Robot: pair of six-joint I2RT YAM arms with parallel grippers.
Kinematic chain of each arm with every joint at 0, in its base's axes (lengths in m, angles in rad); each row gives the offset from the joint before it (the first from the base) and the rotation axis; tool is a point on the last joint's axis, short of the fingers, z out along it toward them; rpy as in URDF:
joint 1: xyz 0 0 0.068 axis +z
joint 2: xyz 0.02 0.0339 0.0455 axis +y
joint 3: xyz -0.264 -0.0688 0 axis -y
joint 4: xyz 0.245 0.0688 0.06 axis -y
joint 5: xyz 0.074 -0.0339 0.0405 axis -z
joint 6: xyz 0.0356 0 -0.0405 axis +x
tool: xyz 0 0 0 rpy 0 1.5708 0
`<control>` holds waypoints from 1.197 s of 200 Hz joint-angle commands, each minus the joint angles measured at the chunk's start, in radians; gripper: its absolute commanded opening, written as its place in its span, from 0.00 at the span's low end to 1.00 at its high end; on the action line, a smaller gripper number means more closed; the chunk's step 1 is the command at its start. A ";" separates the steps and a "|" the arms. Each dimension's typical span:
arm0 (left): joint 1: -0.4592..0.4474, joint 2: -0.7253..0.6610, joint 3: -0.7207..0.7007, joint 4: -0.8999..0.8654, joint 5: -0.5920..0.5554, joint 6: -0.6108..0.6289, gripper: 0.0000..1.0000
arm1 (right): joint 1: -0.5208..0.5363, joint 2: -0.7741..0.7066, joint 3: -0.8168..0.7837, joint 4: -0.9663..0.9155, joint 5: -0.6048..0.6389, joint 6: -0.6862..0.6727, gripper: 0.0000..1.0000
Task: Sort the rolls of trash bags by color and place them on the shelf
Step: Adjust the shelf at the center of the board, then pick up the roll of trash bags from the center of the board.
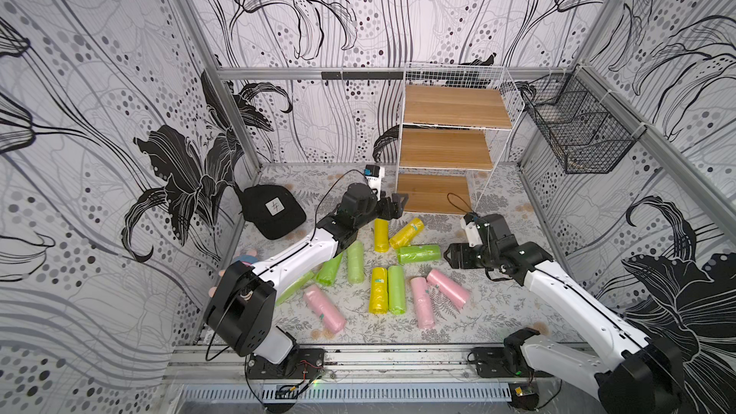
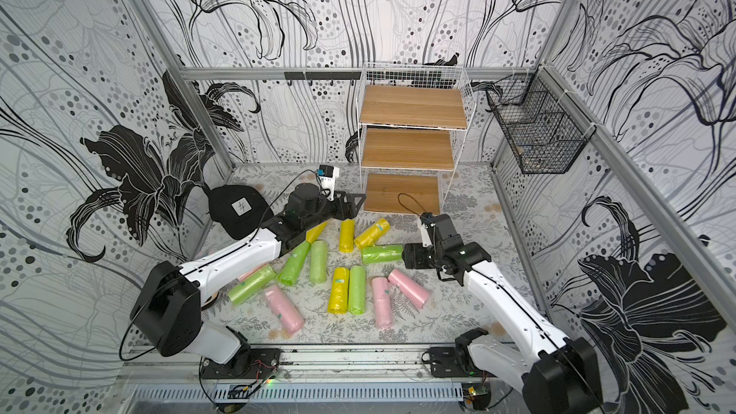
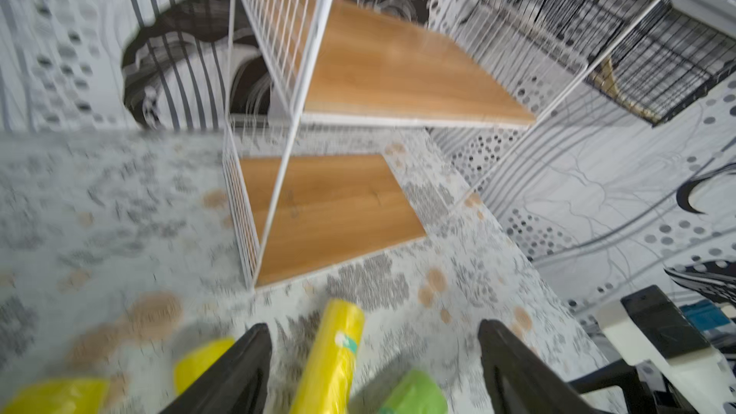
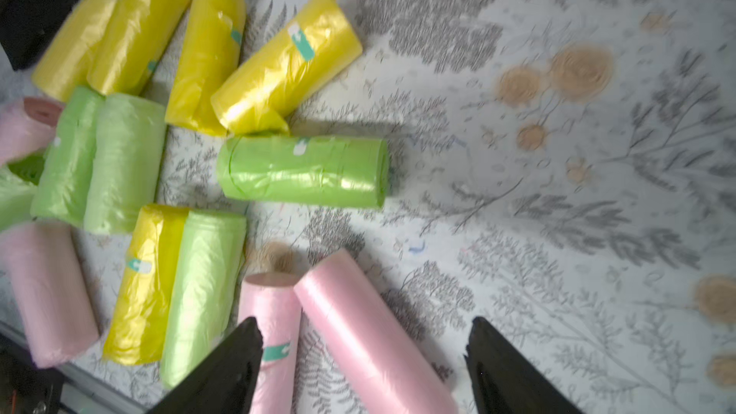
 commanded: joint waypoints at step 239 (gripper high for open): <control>-0.018 -0.164 -0.159 -0.298 0.051 -0.170 0.82 | 0.243 0.396 0.028 -0.060 0.142 -0.026 0.84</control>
